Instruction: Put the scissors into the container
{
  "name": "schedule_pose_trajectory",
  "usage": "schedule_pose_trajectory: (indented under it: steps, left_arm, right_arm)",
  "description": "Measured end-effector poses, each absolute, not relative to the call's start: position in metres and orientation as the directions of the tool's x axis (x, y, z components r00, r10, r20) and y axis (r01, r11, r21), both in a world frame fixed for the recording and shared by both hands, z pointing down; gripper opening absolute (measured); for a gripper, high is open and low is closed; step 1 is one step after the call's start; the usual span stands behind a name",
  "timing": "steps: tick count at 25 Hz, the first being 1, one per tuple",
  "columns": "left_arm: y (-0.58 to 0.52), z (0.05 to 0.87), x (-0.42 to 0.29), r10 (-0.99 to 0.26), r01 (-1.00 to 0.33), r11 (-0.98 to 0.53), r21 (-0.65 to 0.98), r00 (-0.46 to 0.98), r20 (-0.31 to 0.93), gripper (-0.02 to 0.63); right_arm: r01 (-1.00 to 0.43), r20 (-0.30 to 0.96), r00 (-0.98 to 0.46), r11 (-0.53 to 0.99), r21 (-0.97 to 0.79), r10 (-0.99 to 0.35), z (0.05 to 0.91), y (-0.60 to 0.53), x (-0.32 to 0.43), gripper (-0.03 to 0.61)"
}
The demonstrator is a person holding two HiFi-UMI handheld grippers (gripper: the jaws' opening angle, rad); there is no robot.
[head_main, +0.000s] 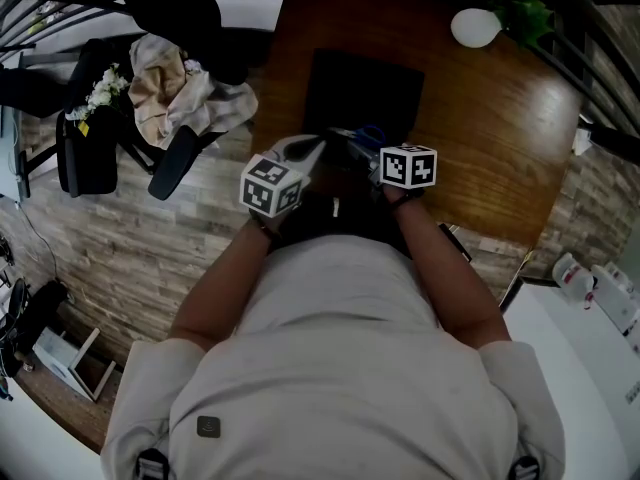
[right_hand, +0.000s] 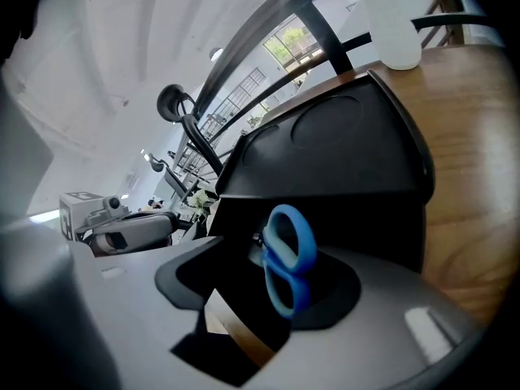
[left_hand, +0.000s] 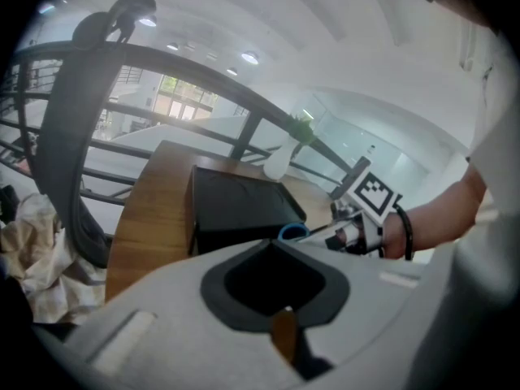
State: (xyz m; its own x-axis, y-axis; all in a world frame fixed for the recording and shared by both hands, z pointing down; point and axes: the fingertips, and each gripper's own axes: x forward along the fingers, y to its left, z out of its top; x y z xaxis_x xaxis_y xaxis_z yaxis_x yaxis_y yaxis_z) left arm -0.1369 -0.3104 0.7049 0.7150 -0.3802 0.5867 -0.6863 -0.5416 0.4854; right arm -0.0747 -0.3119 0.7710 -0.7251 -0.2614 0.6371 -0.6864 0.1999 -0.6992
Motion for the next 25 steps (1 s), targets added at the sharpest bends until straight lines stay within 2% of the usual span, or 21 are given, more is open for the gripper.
schedule_pose_trajectory:
  steps: [9, 25]
  left_arm:
    - [-0.311, 0.683, -0.142, -0.39, -0.679, -0.562, 0.472, 0.721, 0.574, 0.003]
    - [-0.308, 0.646, -0.15, -0.382, -0.656, -0.625, 0.424, 0.73, 0.567, 0.003]
  right_arm:
    - [-0.735, 0.684, -0.677, 0.215, -0.643, -0.271, 0.767, -0.312, -0.064, 0.267]
    - [-0.783, 0.709, -0.616, 0.177, -0.596, -0.344, 0.741, -0.32, -0.042, 0.267]
